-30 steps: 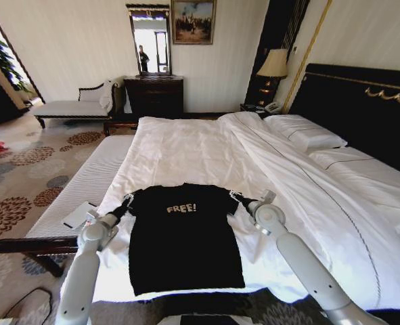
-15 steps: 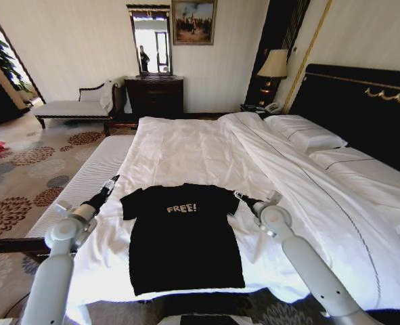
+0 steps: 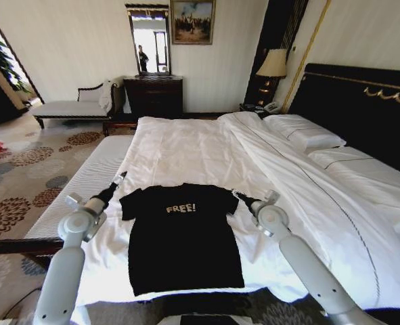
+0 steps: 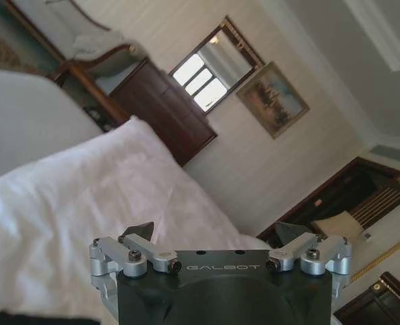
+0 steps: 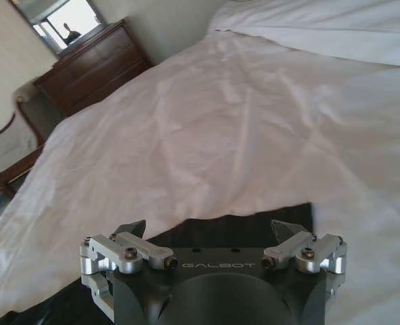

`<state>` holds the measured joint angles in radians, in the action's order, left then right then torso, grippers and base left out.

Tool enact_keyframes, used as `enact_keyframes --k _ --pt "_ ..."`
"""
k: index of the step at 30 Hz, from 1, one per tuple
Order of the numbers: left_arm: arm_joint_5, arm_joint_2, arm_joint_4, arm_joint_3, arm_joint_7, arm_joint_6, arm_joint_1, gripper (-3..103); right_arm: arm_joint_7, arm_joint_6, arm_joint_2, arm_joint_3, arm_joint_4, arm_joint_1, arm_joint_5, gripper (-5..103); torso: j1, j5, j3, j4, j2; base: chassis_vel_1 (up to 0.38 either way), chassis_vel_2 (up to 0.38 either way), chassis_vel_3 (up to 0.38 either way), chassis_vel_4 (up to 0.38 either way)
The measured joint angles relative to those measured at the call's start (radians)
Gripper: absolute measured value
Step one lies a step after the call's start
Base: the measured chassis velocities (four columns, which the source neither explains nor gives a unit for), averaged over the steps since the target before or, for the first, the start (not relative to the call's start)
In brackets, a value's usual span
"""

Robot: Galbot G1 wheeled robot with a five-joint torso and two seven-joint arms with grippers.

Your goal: Fold the clothes on the bed.

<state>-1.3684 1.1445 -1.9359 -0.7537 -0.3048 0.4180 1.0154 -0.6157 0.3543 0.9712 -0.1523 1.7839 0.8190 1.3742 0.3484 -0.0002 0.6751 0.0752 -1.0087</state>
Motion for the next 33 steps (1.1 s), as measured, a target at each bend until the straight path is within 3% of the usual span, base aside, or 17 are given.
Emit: enact_keyframes --k 6,10,14,19,25,33 --pt "0.002 -0.057 -0.129 -0.031 -0.023 -0.006 0.006 100 0.054 0.0 -0.005 0.146 -0.082 -0.147 -0.009 100 0.0 0.0003 0.0 -0.0005 0.0 0.0 0.0 0.0 0.0" --pt "0.011 -0.1 -0.23 -0.048 -0.053 0.012 0.044 100 0.057 0.0 0.048 0.266 -0.208 -0.26 -0.008 100 0.0 0.0 0.0 0.0 0.0 0.0 0.0 0.0 0.0" --pt "0.02 -0.112 -0.259 -0.051 -0.064 0.024 0.061 100 0.042 0.0 0.093 0.289 -0.29 -0.297 -0.016 100 0.0 -0.0001 0.0 -0.0001 0.0 0.0 0.0 0.0 0.0" --pt "0.008 -0.111 -0.282 -0.073 -0.08 0.037 0.081 100 0.01 -0.019 0.126 0.241 -0.333 -0.304 -0.026 100 0.0 0.0003 0.0 -0.0005 0.0 0.0 0.0 0.0 0.0" --pt "0.007 -0.087 -0.282 -0.063 -0.089 0.045 0.084 100 -0.001 -0.012 0.071 0.128 -0.324 -0.245 -0.027 100 0.0 0.0002 0.0 0.0007 0.0 0.0 0.0 0.0 0.0" --pt "0.017 -0.072 -0.273 -0.044 -0.09 0.051 0.072 100 -0.022 0.049 0.058 0.031 -0.404 -0.224 0.034 100 0.0 0.0003 0.0 -0.0002 0.0 0.0 0.0 0.0 0.0"
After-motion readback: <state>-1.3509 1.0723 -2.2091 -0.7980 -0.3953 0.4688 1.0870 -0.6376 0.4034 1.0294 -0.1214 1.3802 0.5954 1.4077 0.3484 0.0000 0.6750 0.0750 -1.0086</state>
